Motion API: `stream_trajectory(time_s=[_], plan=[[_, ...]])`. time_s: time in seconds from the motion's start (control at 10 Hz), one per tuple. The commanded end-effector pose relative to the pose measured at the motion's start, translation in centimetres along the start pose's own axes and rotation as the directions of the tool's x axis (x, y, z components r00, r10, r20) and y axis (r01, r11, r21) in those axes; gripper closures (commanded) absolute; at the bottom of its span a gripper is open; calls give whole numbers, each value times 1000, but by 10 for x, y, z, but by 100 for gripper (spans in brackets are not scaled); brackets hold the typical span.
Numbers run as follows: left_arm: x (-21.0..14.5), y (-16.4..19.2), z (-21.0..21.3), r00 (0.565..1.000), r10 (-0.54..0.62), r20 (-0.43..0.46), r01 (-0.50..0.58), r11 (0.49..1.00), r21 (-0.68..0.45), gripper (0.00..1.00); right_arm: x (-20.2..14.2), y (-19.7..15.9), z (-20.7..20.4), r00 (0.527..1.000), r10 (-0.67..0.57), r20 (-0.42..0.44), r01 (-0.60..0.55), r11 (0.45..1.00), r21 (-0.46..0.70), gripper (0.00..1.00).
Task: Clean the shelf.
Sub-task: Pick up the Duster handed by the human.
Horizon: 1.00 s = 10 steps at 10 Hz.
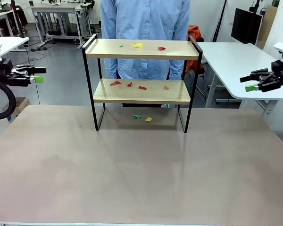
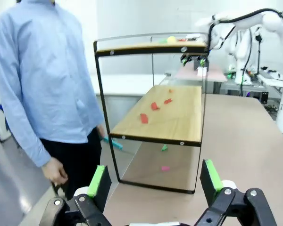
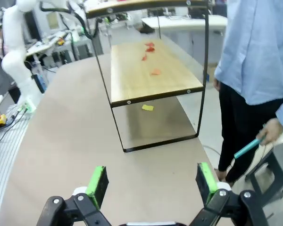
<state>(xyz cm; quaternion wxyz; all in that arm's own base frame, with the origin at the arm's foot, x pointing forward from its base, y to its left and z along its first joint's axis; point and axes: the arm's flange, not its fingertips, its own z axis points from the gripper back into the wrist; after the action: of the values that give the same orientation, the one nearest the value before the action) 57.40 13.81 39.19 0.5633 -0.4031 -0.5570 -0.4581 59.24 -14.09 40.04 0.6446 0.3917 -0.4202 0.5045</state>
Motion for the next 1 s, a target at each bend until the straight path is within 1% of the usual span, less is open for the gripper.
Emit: stream_trajectory(time_s=[0.0,0.1,0.2,0.3,0.6,0.7,0.9], plan=[[-9,-1,2,996,-49,69,52,998,-43,0,-11,-17,6,990,56,126,-63,996,58,0],[-15,0,2,994,-60,88,65,996,-55,0,-18,-21,8,985,54,162,-66,995,72,0],[-22,0,2,991,-82,106,88,995,-52,0,-25,-24,8,984,40,174,-56,994,92,0],[-30,1,1,989,-108,102,112,993,-39,0,-30,-29,11,980,40,196,-58,994,88,0],[-47,8,5,993,-86,79,89,996,-31,0,-44,-37,13,972,32,235,-53,995,82,0],[-48,8,4,993,-87,78,90,996,-28,0,-45,-38,14,967,47,250,-63,997,54,0],[-48,9,5,991,-97,95,100,995,-27,0,-42,-36,17,964,49,262,-66,996,54,0]])
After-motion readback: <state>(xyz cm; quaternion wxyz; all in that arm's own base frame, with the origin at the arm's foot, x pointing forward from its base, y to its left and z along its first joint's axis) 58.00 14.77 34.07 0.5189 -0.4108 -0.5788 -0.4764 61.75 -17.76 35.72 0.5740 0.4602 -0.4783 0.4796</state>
